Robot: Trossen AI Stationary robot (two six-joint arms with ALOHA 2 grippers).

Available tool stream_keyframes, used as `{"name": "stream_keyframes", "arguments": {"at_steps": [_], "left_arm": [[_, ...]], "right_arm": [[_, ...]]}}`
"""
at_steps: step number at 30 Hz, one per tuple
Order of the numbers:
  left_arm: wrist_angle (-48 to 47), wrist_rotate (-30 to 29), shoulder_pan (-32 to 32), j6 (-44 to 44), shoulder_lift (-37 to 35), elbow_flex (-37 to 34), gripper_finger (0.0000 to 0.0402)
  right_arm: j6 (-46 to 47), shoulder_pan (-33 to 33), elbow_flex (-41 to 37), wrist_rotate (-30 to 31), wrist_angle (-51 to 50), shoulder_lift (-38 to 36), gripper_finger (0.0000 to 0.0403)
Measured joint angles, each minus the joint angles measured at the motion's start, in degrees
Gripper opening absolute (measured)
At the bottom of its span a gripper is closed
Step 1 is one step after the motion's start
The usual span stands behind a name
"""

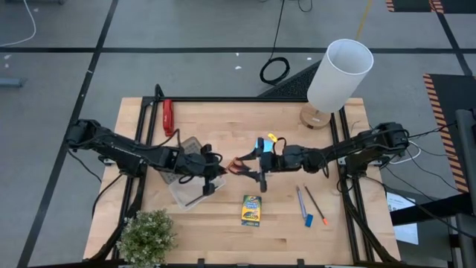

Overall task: Pack school essentials
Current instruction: Put the yellow pencil into the supply box

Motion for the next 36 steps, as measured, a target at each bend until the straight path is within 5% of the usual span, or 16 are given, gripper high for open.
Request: {"name": "stream_keyframes", "arguments": {"at_steps": [10,19,30,36], "left_arm": [[0.3,0.0,0.1,0.8,0.0,0.0,0.0019],[2.3,0.0,0.1,2.4,0.0,0.0,0.0021],[1.2,-0.3,0.0,2.8,0.0,0.0,0.0026],[0.6,-1.3,-1.4,0.6,0.0,0.0,0.0096]], "right_arm": [[1.0,-0.7,0.0,0.0,2.9,1.0,0.0161],[3.6,-0.8,6.2,0.0,6.6,11.0,0.0129],[3.9,-0.9,7.4,0.1,-0.3,9.3,0.0011],[4.1,-0.9,7.4,0.0,-1.9,8.3,0.0021]]}}
